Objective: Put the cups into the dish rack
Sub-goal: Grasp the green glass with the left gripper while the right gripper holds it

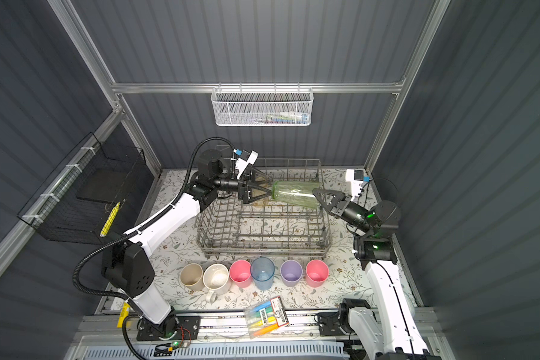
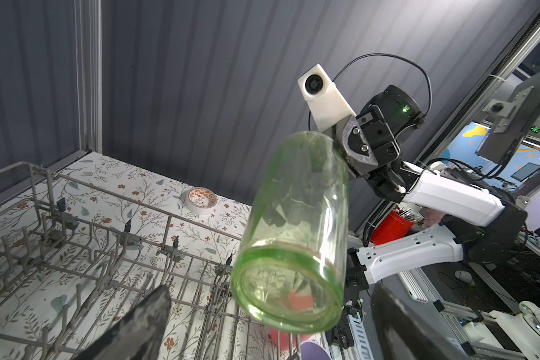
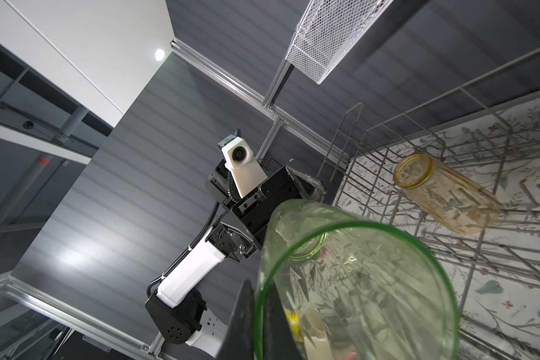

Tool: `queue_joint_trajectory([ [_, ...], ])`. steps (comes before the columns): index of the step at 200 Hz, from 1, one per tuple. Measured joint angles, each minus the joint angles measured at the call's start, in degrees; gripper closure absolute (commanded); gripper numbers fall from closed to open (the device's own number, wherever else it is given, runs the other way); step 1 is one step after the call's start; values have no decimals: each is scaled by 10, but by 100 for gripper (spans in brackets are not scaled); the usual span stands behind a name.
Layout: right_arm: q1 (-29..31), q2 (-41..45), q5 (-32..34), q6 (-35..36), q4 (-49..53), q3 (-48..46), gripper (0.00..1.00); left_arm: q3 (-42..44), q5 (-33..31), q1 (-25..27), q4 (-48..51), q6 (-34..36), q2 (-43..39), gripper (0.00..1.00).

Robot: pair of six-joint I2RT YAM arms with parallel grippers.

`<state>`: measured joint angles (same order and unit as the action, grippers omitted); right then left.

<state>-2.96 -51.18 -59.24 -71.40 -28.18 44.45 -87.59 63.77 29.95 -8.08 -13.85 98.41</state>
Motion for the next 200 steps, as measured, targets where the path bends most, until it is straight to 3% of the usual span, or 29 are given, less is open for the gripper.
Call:
queue_joint_trajectory([
  [81,46,-68,-4,-52,-121,-7,100,0,32,0,-76,-57,16,0],
  [200,78,-105,17,-56,-153,-6,100,23,53,8,-127,-89,16,4],
])
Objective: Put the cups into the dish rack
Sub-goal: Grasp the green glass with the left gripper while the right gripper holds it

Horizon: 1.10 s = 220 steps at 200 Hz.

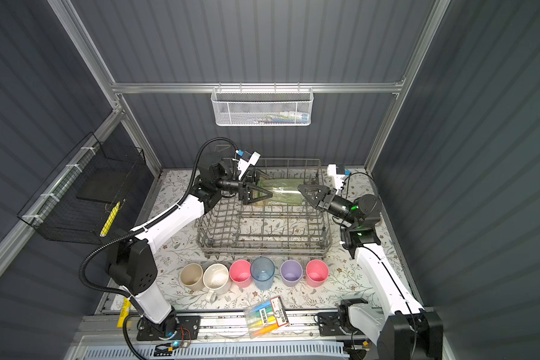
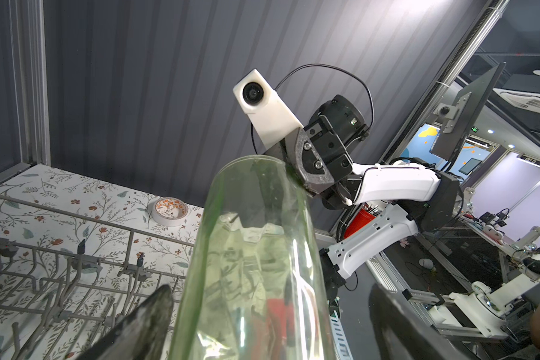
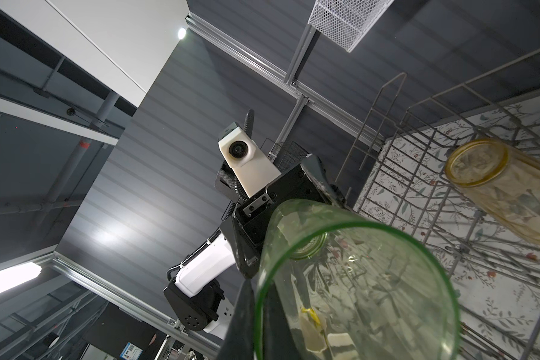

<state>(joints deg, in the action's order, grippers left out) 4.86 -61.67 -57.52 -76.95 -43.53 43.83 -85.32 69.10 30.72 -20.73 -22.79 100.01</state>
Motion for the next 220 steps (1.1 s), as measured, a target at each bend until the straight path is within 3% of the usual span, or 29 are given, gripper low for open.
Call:
queue_joint_trajectory([
  [83,4,0,6,27,29,15,100,6,2,0,-2,0,3,15],
  [146,5,-4,5,24,23,15,100,7,-5,-2,-16,-2,9,37],
  [205,5,-7,4,24,19,15,100,17,-7,-2,-47,-20,9,68],
  [220,5,-7,5,25,20,15,90,21,-7,-2,-57,-28,9,75],
])
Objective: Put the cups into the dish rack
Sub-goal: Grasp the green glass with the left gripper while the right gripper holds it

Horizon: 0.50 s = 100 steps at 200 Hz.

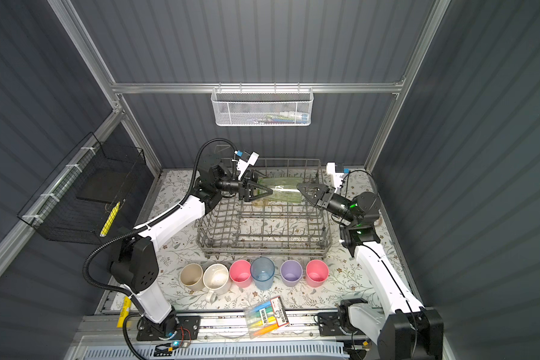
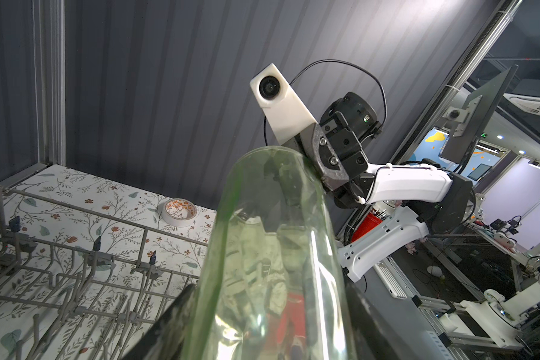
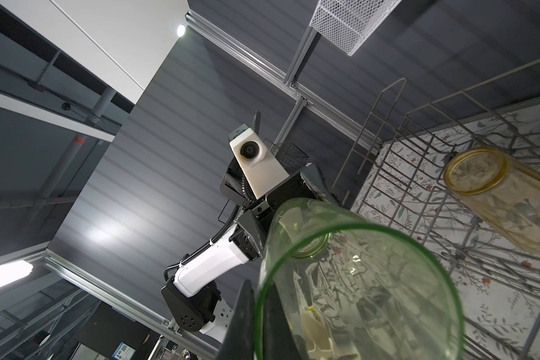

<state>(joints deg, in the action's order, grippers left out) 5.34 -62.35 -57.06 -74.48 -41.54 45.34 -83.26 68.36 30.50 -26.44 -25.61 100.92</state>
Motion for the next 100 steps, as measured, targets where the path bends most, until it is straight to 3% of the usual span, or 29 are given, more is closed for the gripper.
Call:
queue_joint_trajectory([
  [40,-11,9,4,14,21,0,77,9,9,2,-22,-20,0,86],
  [100,-49,60,9,44,83,1,65,13,18,2,-85,-65,1,91],
])
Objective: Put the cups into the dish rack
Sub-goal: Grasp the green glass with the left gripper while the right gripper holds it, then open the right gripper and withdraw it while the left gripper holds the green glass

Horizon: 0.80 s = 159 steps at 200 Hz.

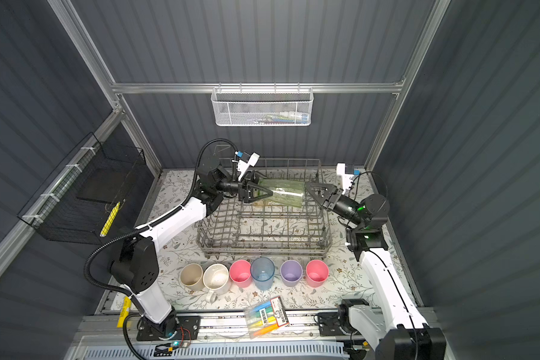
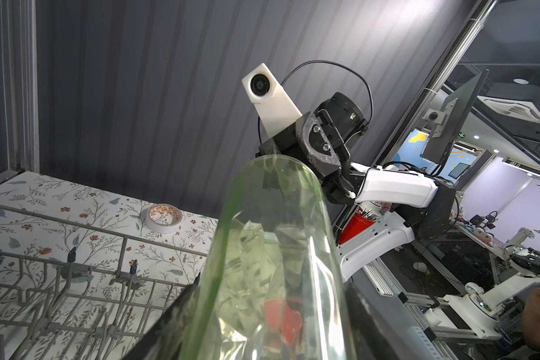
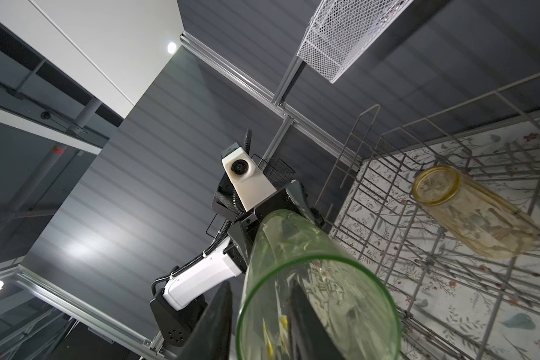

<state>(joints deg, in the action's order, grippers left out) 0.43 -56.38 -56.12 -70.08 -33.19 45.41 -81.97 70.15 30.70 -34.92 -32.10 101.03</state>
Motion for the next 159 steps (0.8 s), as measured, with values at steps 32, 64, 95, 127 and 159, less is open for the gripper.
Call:
queue_joint_trajectory([
  [32,-33,41,7,52,91,3,63,0,-1,-1,-23,-20,2,91],
  [64,-53,82,60,165,280,48,61,-8,-14,-4,33,11,2,89],
  [95,-53,115,145,270,433,104,60,-64,-63,-4,191,103,3,89],
  [127,-53,135,243,347,544,128,59,-152,-135,-4,337,187,17,89],
  [159,-53,134,314,391,610,129,59,-235,-215,-4,463,249,55,87],
])
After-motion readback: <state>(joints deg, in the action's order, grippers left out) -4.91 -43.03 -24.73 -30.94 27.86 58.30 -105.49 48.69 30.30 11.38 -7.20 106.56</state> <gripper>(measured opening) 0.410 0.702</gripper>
